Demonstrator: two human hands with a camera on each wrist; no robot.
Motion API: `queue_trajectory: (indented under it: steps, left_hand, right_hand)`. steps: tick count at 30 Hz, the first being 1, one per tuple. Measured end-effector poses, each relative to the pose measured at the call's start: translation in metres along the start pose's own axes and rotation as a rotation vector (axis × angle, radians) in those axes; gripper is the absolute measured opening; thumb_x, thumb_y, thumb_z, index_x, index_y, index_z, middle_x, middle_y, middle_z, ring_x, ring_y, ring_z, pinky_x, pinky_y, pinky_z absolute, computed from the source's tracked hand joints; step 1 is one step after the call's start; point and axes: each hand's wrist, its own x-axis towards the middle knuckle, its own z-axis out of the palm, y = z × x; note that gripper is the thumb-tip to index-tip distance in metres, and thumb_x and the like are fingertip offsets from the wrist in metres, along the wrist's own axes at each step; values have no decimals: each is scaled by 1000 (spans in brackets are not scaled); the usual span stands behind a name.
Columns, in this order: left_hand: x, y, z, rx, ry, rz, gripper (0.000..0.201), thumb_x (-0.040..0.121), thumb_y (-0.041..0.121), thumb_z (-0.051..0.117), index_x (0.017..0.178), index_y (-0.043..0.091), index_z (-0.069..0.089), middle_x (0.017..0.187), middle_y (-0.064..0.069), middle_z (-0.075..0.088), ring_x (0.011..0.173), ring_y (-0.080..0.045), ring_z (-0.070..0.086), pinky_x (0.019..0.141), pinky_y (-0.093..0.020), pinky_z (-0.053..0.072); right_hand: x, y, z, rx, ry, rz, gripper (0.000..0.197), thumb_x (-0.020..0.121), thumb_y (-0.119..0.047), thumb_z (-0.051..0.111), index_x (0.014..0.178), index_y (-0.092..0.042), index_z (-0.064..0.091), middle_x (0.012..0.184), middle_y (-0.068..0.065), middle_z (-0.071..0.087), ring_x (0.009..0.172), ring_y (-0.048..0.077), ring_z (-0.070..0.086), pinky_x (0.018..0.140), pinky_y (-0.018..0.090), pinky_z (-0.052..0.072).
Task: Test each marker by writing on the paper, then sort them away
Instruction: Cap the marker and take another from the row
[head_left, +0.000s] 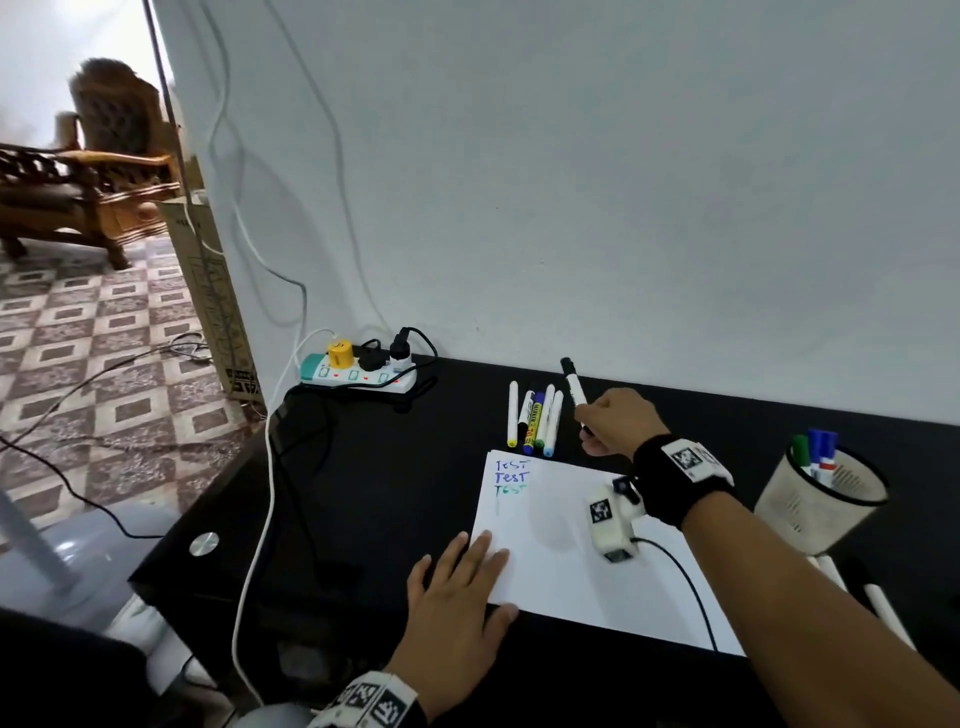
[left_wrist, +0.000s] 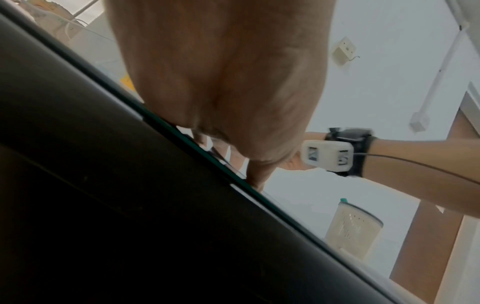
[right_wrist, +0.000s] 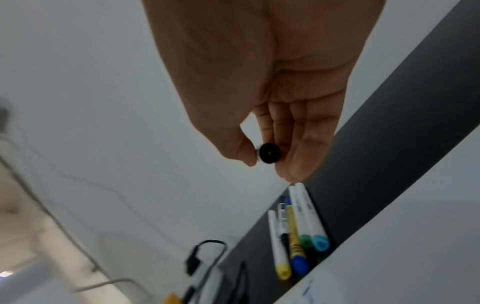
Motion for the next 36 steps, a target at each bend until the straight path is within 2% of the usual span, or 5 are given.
queue_trajectory:
  steps: [7,12,15,28,36]
  left_hand:
    - [-12,2,-33,-525,190,-28,54,93,39,61,138,48,34,141,34,30,134,4,35,117,-30,26]
    - [-41,33,-65,-590,190,3,23,95,35,59,116,40,52,90,10,69,82,-3,65,76,-23,50]
    - [-60,47,-76,-598,179,63,15,100,27,52,87,27,61,61,-3,60,48,-9,49,53,-33,43]
    - [-84,57,-99,-242,179,243,25,97,49,46,82,29,43,71,10,55,66,-12,55,59,-26,42]
    - [-87,84,-110,-507,-46,213,45,97,49,47,75,10,40,65,-11,48,58,-23,45,63,-49,41]
  right_hand:
    - [-123,6,-40,72,-61,-292,12,87,-25,75,87,-13,74,74,4,76,69,20,75,71,35,63]
    - [-183,11,-48,85,-263,-365,6,88,-18,75,87,-12,76,77,10,74,65,17,69,65,28,59]
    - [-199,17,-47,181,-257,-381,7,91,-13,69,88,-9,74,70,7,68,62,13,63,62,29,54]
    - [-218,25,-40,459,-266,-372,6,91,-7,69,88,-3,72,62,5,56,57,17,49,56,28,42]
    - [-228,24,-16,536,-350,-316,39,102,-32,59,86,1,72,61,8,60,53,19,50,52,26,39]
